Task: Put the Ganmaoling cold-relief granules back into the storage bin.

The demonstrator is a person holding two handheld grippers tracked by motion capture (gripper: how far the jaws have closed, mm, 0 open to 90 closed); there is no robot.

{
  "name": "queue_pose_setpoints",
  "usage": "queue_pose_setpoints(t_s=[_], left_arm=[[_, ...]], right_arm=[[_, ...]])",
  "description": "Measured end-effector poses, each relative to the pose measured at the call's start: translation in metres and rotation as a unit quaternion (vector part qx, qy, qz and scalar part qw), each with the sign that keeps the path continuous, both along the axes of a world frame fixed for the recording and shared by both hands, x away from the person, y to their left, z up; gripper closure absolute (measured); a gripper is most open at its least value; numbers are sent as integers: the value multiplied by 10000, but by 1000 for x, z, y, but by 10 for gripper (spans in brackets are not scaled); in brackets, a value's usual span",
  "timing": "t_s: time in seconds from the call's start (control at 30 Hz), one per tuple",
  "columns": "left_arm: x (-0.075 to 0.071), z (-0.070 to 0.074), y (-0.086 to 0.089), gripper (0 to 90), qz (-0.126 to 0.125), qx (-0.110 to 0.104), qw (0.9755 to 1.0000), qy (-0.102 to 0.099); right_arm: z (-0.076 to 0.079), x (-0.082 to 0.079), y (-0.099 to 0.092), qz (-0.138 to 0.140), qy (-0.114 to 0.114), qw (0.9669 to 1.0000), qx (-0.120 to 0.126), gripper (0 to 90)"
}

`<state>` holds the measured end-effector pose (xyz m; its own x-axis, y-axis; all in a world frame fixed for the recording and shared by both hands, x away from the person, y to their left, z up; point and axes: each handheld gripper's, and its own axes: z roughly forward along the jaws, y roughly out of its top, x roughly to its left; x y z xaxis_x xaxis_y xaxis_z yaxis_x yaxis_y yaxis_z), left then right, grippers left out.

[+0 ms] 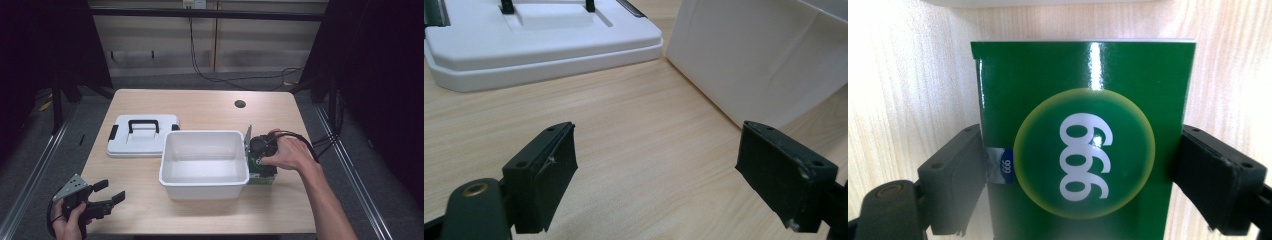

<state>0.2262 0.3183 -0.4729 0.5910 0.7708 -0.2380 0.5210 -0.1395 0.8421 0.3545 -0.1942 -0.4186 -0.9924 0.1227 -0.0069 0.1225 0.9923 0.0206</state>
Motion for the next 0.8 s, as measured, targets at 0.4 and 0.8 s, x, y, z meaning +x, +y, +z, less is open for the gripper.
queue_pose_setpoints(t_s=[0.4, 0.8], left_arm=[[0, 0, 1, 158, 28, 58, 10000, -22], [1, 0, 0, 158, 19, -2, 10000, 18]], right_arm=[[-2, 0, 1, -4, 56, 9999, -89, 154], [1, 1, 9, 114, 153, 9995, -239, 161]])
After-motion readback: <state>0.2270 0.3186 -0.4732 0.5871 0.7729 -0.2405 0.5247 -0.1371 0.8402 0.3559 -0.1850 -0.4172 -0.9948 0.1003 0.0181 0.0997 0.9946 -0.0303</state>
